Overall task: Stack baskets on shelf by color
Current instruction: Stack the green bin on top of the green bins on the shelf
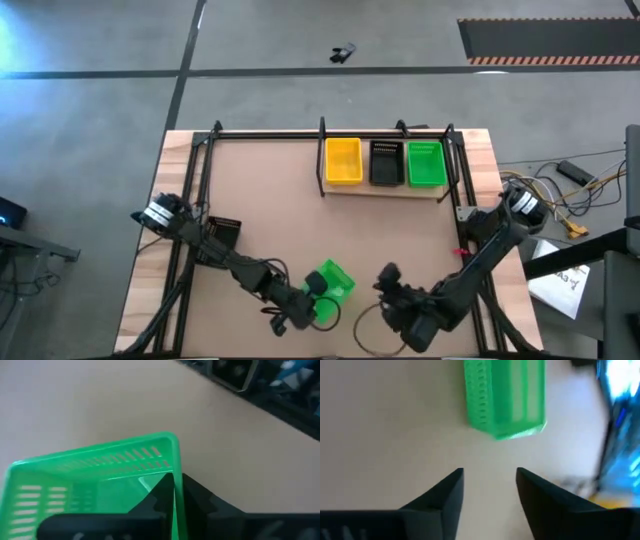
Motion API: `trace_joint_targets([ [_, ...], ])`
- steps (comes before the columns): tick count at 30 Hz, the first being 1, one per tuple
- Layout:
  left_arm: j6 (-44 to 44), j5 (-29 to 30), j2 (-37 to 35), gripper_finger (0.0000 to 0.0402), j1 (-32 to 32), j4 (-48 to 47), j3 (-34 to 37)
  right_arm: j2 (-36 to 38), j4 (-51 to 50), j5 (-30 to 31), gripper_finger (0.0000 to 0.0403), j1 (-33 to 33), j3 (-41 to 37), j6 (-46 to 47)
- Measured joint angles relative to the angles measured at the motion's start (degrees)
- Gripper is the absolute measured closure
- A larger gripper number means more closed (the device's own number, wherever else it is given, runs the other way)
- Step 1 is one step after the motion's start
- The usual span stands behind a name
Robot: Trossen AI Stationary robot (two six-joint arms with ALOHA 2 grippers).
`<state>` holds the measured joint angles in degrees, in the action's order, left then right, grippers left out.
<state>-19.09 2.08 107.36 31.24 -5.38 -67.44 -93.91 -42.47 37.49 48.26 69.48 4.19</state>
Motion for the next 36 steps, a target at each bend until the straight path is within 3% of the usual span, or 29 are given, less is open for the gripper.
trace_joint_targets([
  [5,-7.0,-1.8,0.0,0.04,0.0,-1.7,-2.1,0.0,2.4,0.0,0.0204,-2.5,1.2,-29.1],
  [17,-14.7,-4.0,-0.1,0.04,0.0,-1.5,-5.8,-0.4,3.4,0.0,0.0205,-6.6,1.2,-56.3],
  [25,-14.8,-3.5,-0.1,0.04,-0.2,-1.1,-5.7,-5.0,9.2,-0.6,0.0244,-7.0,1.2,-61.2],
  [30,-13.6,4.4,-0.1,0.04,-0.1,-1.0,-5.7,-6.9,8.5,-2.0,0.031,-7.0,1.1,-57.1],
  [32,-13.4,5.1,-0.1,0.0394,-0.3,-0.4,-5.7,-7.5,8.5,-4.5,0.0343,-7.0,1.1,-54.0],
  [36,-13.0,5.7,-0.1,0.0348,-0.9,2.1,-5.7,-9.2,8.4,-10.2,0.0387,-6.6,1.2,-49.3],
])
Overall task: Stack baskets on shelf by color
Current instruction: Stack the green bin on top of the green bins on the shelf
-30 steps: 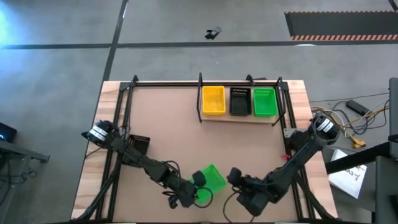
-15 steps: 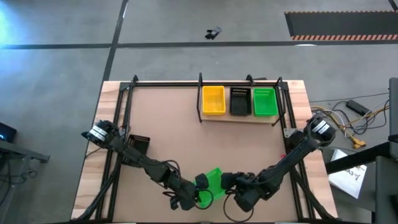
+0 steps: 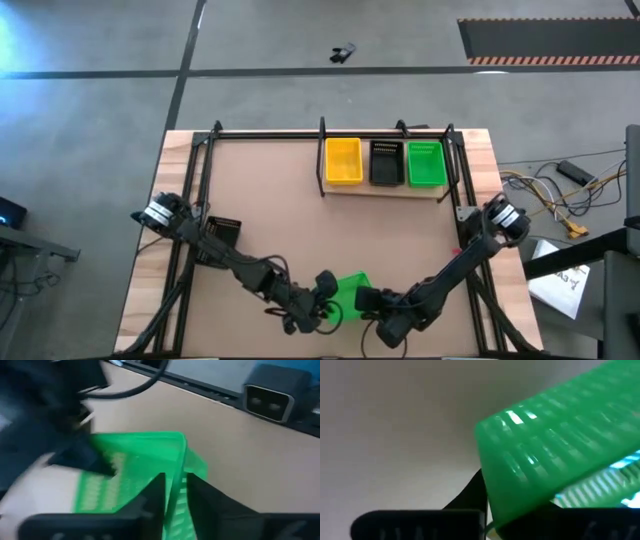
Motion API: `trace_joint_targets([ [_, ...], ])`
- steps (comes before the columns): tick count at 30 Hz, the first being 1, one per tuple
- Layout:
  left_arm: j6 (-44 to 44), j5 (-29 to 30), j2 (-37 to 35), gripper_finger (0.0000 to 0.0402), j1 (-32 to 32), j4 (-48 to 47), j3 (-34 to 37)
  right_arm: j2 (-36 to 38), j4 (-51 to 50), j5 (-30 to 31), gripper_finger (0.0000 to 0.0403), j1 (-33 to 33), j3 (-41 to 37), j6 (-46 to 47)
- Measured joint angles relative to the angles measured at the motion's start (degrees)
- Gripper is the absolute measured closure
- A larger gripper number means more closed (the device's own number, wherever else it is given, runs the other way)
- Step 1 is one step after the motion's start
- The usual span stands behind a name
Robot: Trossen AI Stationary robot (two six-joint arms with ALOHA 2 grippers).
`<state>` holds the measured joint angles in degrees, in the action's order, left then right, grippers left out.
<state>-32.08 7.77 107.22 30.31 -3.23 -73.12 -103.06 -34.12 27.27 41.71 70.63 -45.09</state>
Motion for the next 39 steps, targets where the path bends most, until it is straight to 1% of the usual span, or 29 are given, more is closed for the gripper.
trace_joint_targets([
  [2,0.0,0.3,0.0,0.0314,-0.3,0.7,-0.2,-0.9,0.2,-2.0,0.039,0.3,0.3,2.8],
  [4,-0.2,1.0,-0.4,0.0278,-0.4,0.2,-0.6,-1.5,0.3,-2.6,0.0391,0.7,0.5,6.0],
  [6,-1.0,3.4,-1.4,0.0245,-0.4,-0.4,-1.0,-1.7,-0.1,-3.2,0.0393,1.1,1.1,10.2],
  [7,-1.5,5.6,-2.2,0.023,-0.4,-1.3,-1.2,-1.4,-0.5,-3.7,0.0393,1.4,1.5,12.8],
  [8,-1.7,8.5,-3.2,0.0218,-0.2,-2.6,-1.5,-1.1,-1.4,-4.3,0.0394,1.6,1.8,15.7],
  [10,-1.3,16.9,-5.1,0.0199,0.5,-5.1,-1.9,0.1,-4.7,-6.4,0.0394,1.7,2.8,22.2],
  [13,1.4,32.0,-7.9,0.0187,2.1,-8.6,-1.8,2.2,-11.6,-8.2,0.0395,1.5,3.7,33.9],
  [15,5.2,41.3,-8.9,0.0185,3.3,-11.2,-1.7,4.2,-16.8,-8.2,0.0395,1.2,4.4,42.3],
  [17,10.7,47.5,-9.4,0.0185,4.4,-13.3,-1.6,6.8,-24.0,-8.2,0.0395,0.3,5.2,49.9],
  [18,13.8,49.0,-9.6,0.0185,4.8,-14.3,-1.6,8.3,-27.7,-8.0,0.0395,-0.5,5.5,53.5],
  [21,22.9,49.6,-9.7,0.0185,5.7,-14.8,-1.6,12.9,-38.5,-4.6,0.0395,-4.4,6.2,62.0],
  [23,28.6,49.1,-8.8,0.0185,5.9,-14.7,-1.6,16.9,-45.0,-1.8,0.0395,-8.4,6.3,65.7],
  [25,32.9,47.8,-7.8,0.0185,6.1,-14.8,-1.1,20.9,-50.2,-0.1,0.0395,-13.7,6.3,68.0],
  [27,36.5,47.2,-6.8,0.0185,6.1,-14.8,-0.2,24.9,-52.8,0.4,0.0395,-20.6,5.8,67.5],
  [29,39.6,47.2,-6.1,0.0185,6.1,-14.6,1.0,28.3,-52.5,0.4,0.0395,-28.4,5.4,64.0],
  [31,41.9,47.2,-5.8,0.0185,6.1,-14.2,2.7,30.6,-51.1,-0.2,0.0395,-36.5,5.1,58.5],
  [34,44.4,46.9,-5.5,0.0185,6.1,-13.7,4.7,32.0,-47.3,-5.0,0.0394,-47.5,4.8,49.4],
  [37,46.7,46.9,-5.5,0.0185,6.2,-13.2,5.9,31.2,-46.1,-10.6,0.0394,-56.0,4.4,41.9],
  [39,46.8,46.8,-5.5,0.0185,6.2,-13.3,6.2,30.0,-46.7,-10.9,0.0394,-59.4,4.2,39.5],
])
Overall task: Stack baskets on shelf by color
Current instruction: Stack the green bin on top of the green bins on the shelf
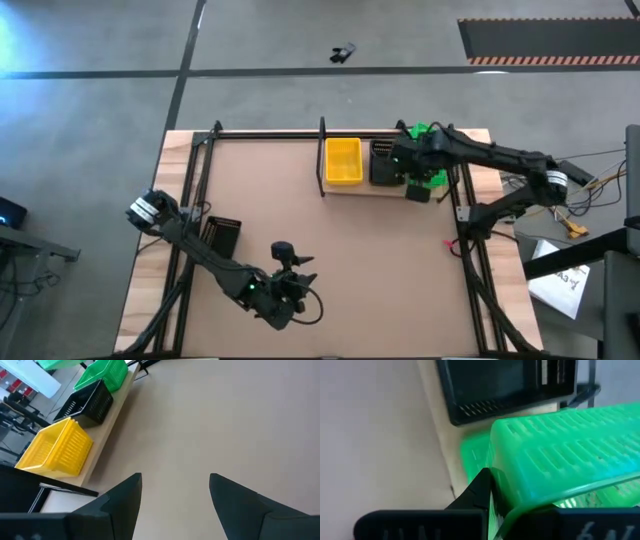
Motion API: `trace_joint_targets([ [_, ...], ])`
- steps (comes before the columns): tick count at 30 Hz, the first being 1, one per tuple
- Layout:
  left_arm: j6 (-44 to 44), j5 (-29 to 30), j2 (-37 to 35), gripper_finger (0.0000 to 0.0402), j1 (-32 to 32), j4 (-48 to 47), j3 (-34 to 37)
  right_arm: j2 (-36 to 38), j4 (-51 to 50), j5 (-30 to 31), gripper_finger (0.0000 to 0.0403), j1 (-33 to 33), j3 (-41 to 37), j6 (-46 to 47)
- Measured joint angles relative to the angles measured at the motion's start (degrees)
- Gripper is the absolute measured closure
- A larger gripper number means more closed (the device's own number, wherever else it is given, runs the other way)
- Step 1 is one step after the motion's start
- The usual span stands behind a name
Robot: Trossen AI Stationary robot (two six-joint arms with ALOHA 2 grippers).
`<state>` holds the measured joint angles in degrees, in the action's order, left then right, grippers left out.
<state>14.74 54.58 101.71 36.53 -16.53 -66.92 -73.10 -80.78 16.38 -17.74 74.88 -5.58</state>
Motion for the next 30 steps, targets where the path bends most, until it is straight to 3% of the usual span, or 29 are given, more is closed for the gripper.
trace_joint_targets([
  [5,0.0,0.0,0.0,0.0185,0.1,1.2,0.0,-4.0,-0.5,-0.1,0.0394,-4.0,-0.1,-3.4],
  [20,0.0,0.0,0.0,0.0185,0.9,2.1,0.1,-13.3,-8.4,1.7,0.039,-4.4,-0.3,-4.1],
  [30,0.0,-0.1,0.0,0.0185,1.1,2.4,0.2,-14.6,-8.5,5.5,0.0292,-4.4,-0.4,-4.0],
])
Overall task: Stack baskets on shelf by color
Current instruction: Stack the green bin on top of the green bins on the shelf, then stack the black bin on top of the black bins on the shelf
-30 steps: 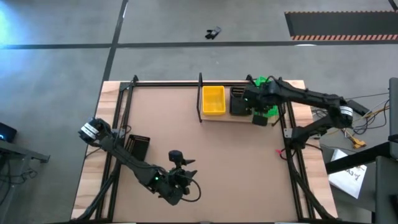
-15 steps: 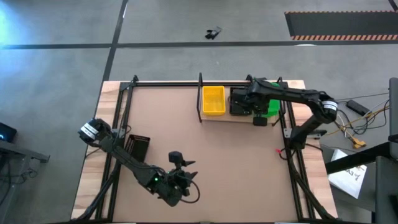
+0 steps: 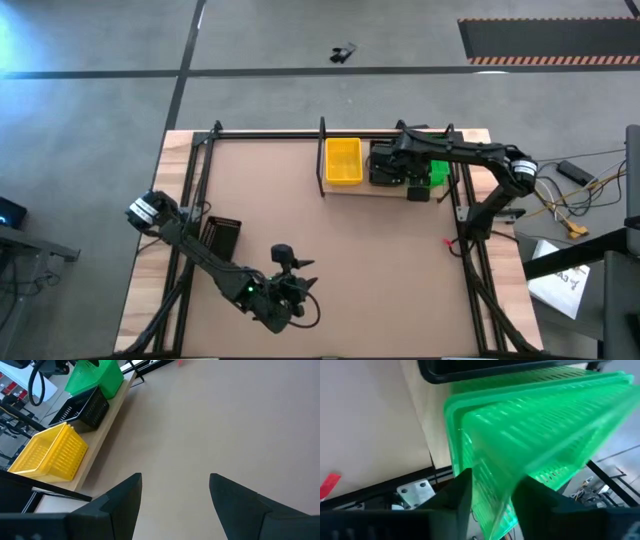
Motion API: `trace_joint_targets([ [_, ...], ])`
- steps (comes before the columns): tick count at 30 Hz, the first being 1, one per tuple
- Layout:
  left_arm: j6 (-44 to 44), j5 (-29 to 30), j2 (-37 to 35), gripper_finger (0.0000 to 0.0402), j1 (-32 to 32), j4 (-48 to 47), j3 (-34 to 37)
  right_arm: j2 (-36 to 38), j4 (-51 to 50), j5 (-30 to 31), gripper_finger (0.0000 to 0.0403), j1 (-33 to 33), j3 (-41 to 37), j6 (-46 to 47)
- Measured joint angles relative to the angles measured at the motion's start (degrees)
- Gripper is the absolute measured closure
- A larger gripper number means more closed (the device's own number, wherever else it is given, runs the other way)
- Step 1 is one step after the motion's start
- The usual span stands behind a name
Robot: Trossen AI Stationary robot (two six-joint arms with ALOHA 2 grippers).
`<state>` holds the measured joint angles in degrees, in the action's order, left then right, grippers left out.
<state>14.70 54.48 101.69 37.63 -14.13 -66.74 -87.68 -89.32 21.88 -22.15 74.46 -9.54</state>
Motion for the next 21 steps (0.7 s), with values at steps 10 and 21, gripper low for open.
trace_joint_targets([
  [10,0.0,-0.2,0.0,0.0185,0.0,0.2,0.0,5.0,0.5,3.1,0.0235,0.0,0.0,5.1],
  [21,0.0,-0.3,0.0,0.0185,0.1,0.5,0.0,12.7,7.9,-0.9,0.0303,0.0,-3.4,8.5],
])
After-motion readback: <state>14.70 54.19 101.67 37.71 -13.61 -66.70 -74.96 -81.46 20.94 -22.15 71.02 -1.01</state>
